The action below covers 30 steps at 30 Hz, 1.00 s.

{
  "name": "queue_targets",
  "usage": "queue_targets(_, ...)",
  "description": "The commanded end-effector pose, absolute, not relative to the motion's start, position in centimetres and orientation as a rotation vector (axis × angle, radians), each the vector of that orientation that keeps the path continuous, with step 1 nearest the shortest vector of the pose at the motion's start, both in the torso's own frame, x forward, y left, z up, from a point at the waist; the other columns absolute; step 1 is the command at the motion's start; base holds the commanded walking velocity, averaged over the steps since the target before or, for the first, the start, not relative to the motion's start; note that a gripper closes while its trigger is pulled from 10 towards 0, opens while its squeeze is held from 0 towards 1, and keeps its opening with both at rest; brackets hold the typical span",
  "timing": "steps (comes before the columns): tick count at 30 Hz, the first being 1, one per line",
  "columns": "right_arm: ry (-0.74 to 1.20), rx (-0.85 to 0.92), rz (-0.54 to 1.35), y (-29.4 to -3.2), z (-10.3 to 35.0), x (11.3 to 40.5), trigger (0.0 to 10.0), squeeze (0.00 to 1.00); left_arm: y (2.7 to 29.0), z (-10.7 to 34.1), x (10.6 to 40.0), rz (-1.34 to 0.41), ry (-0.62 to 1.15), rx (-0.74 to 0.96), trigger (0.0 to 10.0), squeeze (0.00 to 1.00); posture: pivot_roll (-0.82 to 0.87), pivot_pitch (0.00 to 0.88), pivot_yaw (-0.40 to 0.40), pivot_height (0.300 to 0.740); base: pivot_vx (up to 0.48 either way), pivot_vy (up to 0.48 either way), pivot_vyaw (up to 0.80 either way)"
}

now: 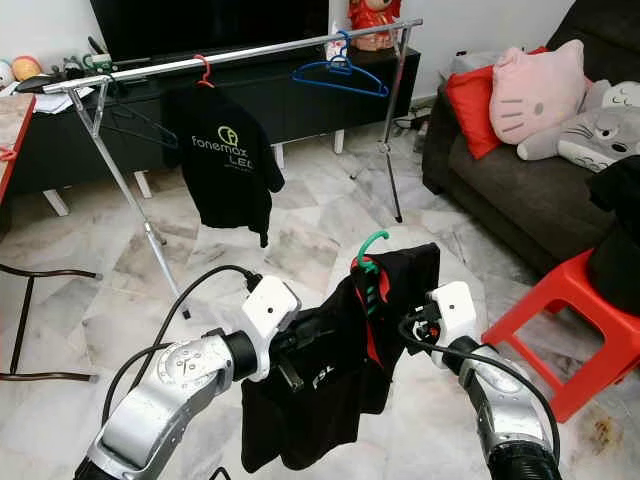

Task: Hang hanger

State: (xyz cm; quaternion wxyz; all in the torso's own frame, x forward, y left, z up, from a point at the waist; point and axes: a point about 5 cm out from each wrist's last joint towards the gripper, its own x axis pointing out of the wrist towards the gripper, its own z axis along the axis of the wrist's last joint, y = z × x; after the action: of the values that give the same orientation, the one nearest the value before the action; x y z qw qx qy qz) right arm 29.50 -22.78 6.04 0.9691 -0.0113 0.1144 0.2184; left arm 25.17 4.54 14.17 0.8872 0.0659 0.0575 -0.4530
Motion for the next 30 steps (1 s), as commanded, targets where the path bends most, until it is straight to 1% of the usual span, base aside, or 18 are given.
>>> queue_targets(1,0.214,-0.018,0.425,-22.9,6.3,29.7,0.0,0.00,4.3,15.1,25.2,-0.952,0.073,0.133,10.0,0.00,-0.02,0.000,-0.022,0.740,0.000,0.000,0.00)
queue_targets(11,0.193,0.004,0.428,-22.8,6.2,29.8,0.0,0.00,4.6,15.2,25.3,-0.944,0.072,0.137,10.0,0.00,-0.01,0.000,-0.022,0.740,0.000,0.000,0.00)
queue_targets(17,0.199,0.068,0.603,-21.0,6.0,28.9,0.0,0.00,4.6,15.2,25.4,-0.934,0.069,0.138,10.0,0.00,-0.02,0.000,-0.023,0.740,0.000,0.000,0.00)
queue_targets(18,0.203,0.100,0.681,-20.2,5.9,28.3,0.0,0.00,4.8,15.2,25.5,-0.928,0.068,0.139,10.0,0.00,-0.02,0.000,-0.023,0.740,0.000,0.000,0.00)
queue_targets(20,0.204,0.101,0.702,-20.0,5.9,28.2,0.0,0.00,4.8,15.2,25.5,-0.926,0.068,0.140,10.0,0.00,-0.02,0.000,-0.024,0.740,0.000,0.000,0.00)
queue_targets(22,0.204,0.097,0.708,-19.9,5.8,28.1,0.0,0.00,4.8,15.2,25.5,-0.924,0.068,0.140,10.0,0.00,-0.02,0.000,-0.024,0.740,0.000,0.000,0.00)
queue_targets(30,0.212,0.056,0.618,-20.7,5.8,28.7,0.0,0.00,4.9,15.0,25.5,-0.921,0.075,0.138,10.0,0.00,-0.02,0.000,-0.025,0.740,0.000,0.000,0.00)
